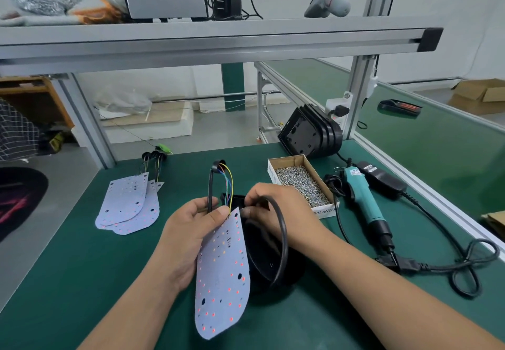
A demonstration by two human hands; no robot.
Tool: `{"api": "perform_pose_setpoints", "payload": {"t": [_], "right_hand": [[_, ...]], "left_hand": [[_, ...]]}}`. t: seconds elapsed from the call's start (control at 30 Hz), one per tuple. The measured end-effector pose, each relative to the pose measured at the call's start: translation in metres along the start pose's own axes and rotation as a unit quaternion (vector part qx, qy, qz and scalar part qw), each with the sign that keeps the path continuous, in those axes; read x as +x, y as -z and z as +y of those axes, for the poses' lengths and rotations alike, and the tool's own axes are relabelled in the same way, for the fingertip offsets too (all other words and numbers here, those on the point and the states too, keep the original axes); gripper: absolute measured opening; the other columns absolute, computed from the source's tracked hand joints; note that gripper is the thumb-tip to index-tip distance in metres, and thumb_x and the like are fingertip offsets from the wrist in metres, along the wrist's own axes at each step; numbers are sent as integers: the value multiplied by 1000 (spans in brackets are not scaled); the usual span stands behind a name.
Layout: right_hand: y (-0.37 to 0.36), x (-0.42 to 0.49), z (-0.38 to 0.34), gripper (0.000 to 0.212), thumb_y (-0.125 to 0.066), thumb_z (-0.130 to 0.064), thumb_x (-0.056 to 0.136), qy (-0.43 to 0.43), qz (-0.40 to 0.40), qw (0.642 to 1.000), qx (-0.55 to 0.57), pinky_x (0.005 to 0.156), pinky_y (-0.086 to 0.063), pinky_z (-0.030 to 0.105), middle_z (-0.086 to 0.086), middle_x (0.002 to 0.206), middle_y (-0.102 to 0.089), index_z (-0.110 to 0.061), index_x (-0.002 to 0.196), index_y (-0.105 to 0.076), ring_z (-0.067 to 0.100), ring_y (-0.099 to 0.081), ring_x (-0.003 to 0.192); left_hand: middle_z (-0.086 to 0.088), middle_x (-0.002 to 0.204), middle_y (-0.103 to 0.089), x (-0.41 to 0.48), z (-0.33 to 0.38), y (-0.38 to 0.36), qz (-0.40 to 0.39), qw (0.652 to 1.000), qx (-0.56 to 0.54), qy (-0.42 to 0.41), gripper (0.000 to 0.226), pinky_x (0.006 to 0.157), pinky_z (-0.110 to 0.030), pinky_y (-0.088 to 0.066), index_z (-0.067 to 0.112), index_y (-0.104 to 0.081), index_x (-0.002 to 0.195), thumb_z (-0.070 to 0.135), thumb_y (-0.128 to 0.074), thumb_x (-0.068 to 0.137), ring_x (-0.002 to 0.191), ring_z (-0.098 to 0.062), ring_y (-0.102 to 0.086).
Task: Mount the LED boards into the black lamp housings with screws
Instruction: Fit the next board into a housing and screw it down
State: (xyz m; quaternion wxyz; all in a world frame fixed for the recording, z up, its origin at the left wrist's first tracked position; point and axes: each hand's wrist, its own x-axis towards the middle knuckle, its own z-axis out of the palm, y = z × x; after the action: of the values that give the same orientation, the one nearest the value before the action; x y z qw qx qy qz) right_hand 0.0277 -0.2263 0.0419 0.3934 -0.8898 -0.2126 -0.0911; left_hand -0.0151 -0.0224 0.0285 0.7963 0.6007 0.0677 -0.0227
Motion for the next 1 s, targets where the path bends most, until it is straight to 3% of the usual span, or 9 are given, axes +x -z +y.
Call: {"api": "perform_pose_setpoints", "payload": {"t": [0.13,0.3,0.47,0.57,0.7,0.83,1.0], "right_hand": [[0,0,5,10,-78,-25,87,-1,12,999,37,81,-49,28,-12,87,-69,-30,87,-69,6,-63,89],[-2,4,9,9,-74,-20,88,-50,3,997,52,81,-53,36,-10,82,-71,-28,86,-70,11,-64,84],[-2,5,9,13,-77,-15,87,-58,10,994,91,70,-46,25,-12,77,-69,-27,83,-72,5,-60,75],[-4,7,8,12,-79,-17,87,-62,9,994,91,66,-43,20,-15,74,-67,-26,82,-72,2,-58,72],[-11,7,1,4,-78,-19,90,-60,-21,995,76,77,-53,35,-5,82,-72,-20,89,-74,14,-65,81],[-11,9,2,6,-78,-13,89,-88,-23,990,111,83,-58,42,-2,84,-75,-19,92,-78,22,-70,83],[-16,3,4,8,-79,-17,85,-65,27,987,142,71,-55,36,-2,78,-72,-23,86,-73,19,-67,75]], "left_hand": [[-12,96,-78,-1,2,1,-33,999,-8,12,42,61,-28,-58,10,-79,110,25,-86,72,71,-20,-71],[-13,95,-77,-2,-1,0,-72,996,-36,39,34,59,-28,-58,7,-79,113,17,-81,80,70,-19,-71],[-13,97,-76,0,-6,-2,-80,995,-49,43,33,59,-28,-57,7,-78,117,15,-77,85,69,-19,-70],[-16,100,-75,1,-9,-6,-67,995,-62,43,36,62,-30,-58,4,-74,120,17,-76,86,72,-22,-70],[-16,93,-71,3,-13,-11,-17,997,-69,41,32,63,-35,-57,2,-72,112,24,-76,89,69,-23,-64],[-14,100,-76,3,-17,-15,-2,999,-37,14,37,81,-40,-57,2,-72,109,35,-73,92,83,-22,-69],[-5,99,-75,2,-13,-12,-52,998,39,18,39,78,-41,-60,9,-70,111,45,-66,98,84,-18,-68]]}}
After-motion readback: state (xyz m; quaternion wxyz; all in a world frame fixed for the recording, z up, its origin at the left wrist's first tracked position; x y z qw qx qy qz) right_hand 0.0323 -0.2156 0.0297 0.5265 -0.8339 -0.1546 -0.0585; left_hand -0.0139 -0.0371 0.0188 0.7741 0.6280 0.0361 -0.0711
